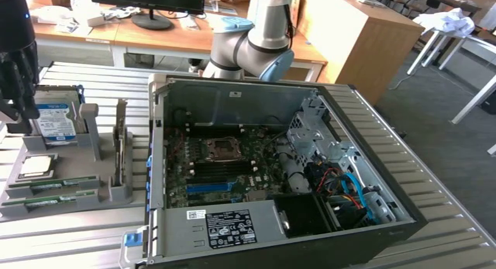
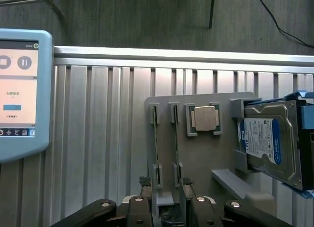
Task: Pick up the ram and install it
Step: 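Pick up the ram and move it above insertion slot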
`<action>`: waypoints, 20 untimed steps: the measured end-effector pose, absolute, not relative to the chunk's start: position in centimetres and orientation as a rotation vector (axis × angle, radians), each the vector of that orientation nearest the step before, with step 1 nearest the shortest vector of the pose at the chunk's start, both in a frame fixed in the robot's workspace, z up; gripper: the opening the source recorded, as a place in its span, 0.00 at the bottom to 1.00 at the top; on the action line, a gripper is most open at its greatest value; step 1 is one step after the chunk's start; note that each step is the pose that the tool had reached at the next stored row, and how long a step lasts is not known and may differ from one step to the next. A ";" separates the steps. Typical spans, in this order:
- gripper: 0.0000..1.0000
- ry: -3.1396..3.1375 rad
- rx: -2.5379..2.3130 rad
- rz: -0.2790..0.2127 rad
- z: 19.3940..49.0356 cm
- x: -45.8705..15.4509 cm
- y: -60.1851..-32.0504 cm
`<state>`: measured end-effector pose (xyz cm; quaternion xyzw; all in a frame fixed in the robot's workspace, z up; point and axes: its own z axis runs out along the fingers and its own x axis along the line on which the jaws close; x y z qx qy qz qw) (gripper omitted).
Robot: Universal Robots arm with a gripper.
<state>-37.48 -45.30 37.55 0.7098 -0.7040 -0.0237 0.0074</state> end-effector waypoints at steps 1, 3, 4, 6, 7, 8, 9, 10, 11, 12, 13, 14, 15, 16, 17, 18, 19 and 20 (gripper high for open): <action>0.36 -2.201 2.219 -0.074 37.5 -37.5 -45.3; 0.36 -2.201 2.219 -0.074 37.5 -37.6 -45.4; 0.36 -2.201 2.219 -0.074 37.5 -37.6 -45.4; 0.36 -2.201 2.219 -0.074 37.5 -37.7 -45.5; 0.36 -2.201 2.219 -0.074 37.5 -37.7 -45.5; 0.36 -2.201 2.219 -0.074 37.4 -37.8 -45.5; 0.36 -2.201 2.219 -0.074 37.4 -37.8 -45.6; 0.36 -2.201 2.219 -0.074 37.4 -37.9 -45.6; 0.36 -2.201 2.219 -0.074 37.4 -37.9 -45.6; 0.36 -2.201 2.219 -0.074 37.3 -37.9 -45.7; 0.36 -2.201 2.219 -0.074 37.3 -37.9 -45.7; 0.36 -2.201 2.219 -0.074 37.3 -37.9 -45.7; 0.36 -2.201 2.219 -0.074 37.2 -37.9 -45.8; 0.36 -2.201 2.219 -0.074 37.2 -37.9 -45.8; 0.36 -2.201 2.219 -0.074 37.1 -37.8 -45.8; 0.36 -2.201 2.219 -0.074 37.1 -37.8 -45.8; 0.36 -2.201 2.219 -0.074 37.0 -37.8 -45.8; 0.36 -2.201 2.219 -0.074 37.0 -37.7 -45.8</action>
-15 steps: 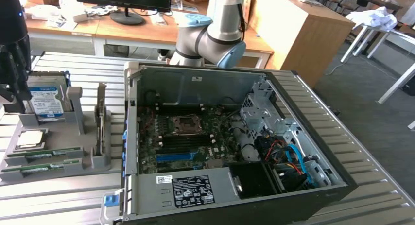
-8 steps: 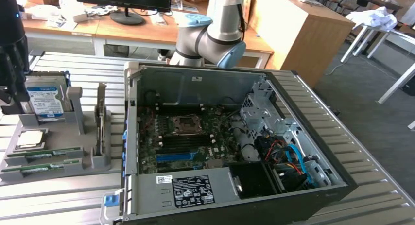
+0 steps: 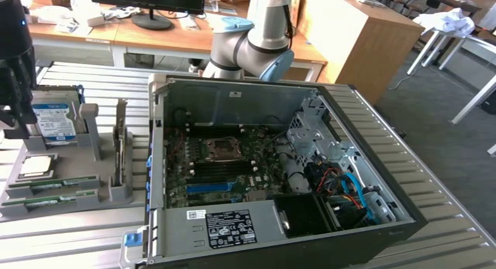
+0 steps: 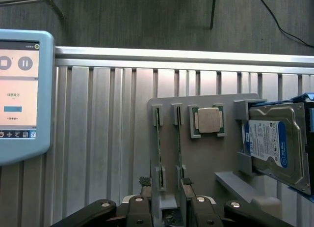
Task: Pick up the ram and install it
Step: 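Pick up the ram and move it above insertion slot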
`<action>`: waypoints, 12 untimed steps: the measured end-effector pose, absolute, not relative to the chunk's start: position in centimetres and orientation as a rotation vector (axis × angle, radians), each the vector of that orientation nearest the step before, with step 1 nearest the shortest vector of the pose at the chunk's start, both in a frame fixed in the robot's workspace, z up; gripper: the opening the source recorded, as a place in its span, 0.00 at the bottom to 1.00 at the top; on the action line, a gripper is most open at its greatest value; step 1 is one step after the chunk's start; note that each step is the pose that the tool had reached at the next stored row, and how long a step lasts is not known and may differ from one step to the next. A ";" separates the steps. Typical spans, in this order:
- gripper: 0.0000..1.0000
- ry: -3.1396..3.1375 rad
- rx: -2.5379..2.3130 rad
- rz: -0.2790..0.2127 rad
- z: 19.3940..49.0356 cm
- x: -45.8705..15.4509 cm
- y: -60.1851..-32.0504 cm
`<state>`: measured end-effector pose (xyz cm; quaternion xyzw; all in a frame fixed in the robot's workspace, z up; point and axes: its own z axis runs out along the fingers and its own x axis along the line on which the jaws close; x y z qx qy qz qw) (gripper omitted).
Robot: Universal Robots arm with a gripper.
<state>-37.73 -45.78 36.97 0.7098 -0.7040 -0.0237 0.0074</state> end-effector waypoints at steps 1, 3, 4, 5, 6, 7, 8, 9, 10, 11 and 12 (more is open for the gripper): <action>0.36 -2.201 2.219 -0.074 36.9 -37.7 -45.8; 0.36 -2.201 2.219 -0.074 36.8 -37.7 -45.8; 0.36 -2.201 2.219 -0.074 36.8 -37.7 -45.8; 0.36 -2.201 2.219 -0.074 36.7 -37.7 -45.8; 0.36 -2.201 2.219 -0.074 36.7 -37.7 -45.8; 0.36 -2.201 2.219 -0.074 36.6 -37.7 -45.8; 0.36 -2.201 2.219 -0.074 36.6 -37.7 -45.8; 0.36 -2.201 2.219 -0.074 36.5 -37.6 -45.8; 0.36 -2.201 2.219 -0.074 36.5 -37.6 -45.9; 0.36 -2.201 2.219 -0.074 36.4 -37.6 -45.9; 0.36 -2.201 2.219 -0.074 36.4 -37.6 -45.9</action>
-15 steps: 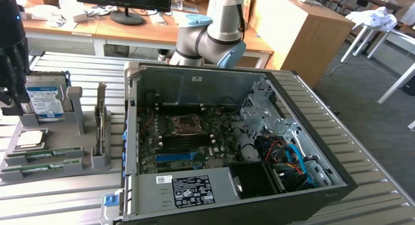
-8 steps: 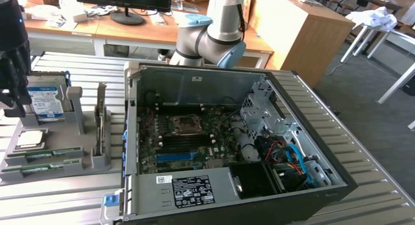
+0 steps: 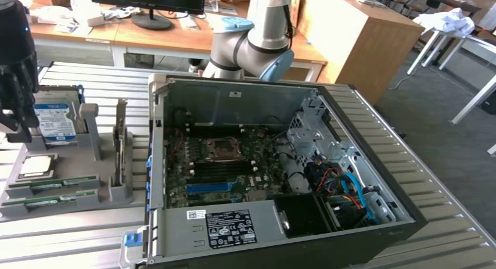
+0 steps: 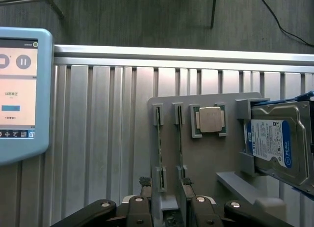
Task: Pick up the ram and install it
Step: 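Pick up the ram and move it above insertion slot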
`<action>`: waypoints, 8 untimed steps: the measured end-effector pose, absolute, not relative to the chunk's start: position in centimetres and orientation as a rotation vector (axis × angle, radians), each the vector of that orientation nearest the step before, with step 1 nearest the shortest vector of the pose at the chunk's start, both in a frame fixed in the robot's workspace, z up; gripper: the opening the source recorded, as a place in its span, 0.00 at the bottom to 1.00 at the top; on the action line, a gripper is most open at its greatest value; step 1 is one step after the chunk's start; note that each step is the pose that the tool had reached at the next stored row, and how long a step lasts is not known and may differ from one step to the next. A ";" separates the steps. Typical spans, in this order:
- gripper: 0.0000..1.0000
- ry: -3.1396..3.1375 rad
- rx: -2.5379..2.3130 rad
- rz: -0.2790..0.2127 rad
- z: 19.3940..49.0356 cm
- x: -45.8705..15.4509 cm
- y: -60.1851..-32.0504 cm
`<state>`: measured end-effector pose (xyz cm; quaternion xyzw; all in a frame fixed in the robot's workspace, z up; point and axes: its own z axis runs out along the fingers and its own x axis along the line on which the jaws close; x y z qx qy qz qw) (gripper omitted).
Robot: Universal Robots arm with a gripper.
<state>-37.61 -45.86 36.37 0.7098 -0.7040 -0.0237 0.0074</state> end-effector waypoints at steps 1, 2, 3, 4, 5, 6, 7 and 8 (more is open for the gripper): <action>0.36 -2.201 2.219 -0.074 36.3 -37.6 -45.9; 0.36 -2.201 2.219 -0.074 36.3 -37.6 -45.9; 0.36 -2.201 2.219 -0.074 36.2 -37.6 -45.9; 0.36 -2.201 2.219 -0.074 36.2 -37.6 -45.9; 0.36 -2.201 2.219 -0.074 36.1 -37.6 -45.9; 0.36 -2.201 2.219 -0.074 36.0 -37.5 -45.9; 0.36 -2.201 2.219 -0.074 36.0 -37.5 -45.9; 0.36 -2.201 2.219 -0.074 35.9 -37.5 -45.9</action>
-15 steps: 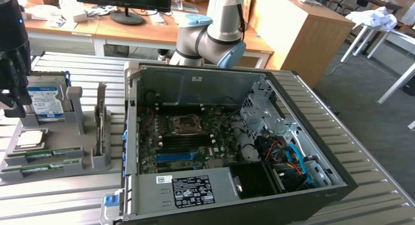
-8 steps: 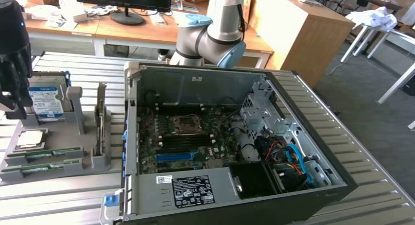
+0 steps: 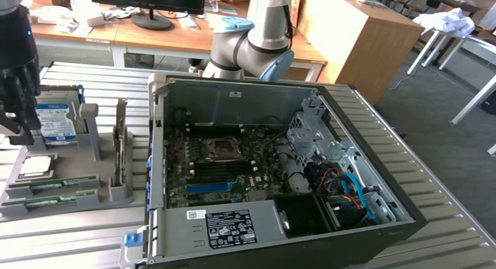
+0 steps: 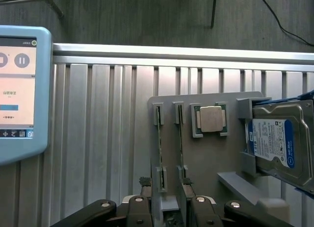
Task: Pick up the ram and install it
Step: 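Pick up the ram and move it above insertion slot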
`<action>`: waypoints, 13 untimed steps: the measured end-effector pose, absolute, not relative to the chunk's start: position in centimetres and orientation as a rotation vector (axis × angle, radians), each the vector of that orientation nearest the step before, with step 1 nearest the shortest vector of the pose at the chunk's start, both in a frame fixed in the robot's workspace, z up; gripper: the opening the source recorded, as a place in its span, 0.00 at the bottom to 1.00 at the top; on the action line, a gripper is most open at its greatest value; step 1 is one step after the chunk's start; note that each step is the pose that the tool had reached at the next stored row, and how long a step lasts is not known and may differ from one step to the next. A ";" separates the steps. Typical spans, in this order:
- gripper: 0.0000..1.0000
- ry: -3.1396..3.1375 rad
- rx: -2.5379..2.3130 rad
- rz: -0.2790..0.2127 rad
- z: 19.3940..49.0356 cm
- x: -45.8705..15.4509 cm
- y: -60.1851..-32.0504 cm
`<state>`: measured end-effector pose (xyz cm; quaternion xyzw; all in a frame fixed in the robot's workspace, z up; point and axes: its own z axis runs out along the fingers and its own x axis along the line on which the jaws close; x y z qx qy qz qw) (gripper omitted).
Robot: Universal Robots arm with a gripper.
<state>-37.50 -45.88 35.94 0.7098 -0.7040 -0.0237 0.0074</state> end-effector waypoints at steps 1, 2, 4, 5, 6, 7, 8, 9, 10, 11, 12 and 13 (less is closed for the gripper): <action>0.36 -2.201 2.219 -0.074 35.9 -37.5 -45.9; 0.36 -2.201 2.219 -0.074 35.8 -37.5 -45.9; 0.36 -2.201 2.219 -0.074 35.7 -37.4 -45.9; 0.36 -2.201 2.219 -0.074 35.6 -37.4 -45.9; 0.36 -2.201 2.219 -0.074 35.6 -37.4 -45.9; 0.36 -2.201 2.219 -0.074 35.5 -37.4 -45.9; 0.36 -2.201 2.219 -0.074 35.5 -37.4 -45.9; 0.36 -2.201 2.219 -0.074 35.4 -37.4 -45.9; 0.36 -2.201 2.219 -0.074 35.4 -37.4 -45.9; 0.36 -2.201 2.219 -0.074 35.3 -37.4 -45.9; 0.36 -2.201 2.219 -0.074 35.3 -37.4 -45.9; 0.36 -2.201 2.219 -0.074 35.2 -37.4 -45.9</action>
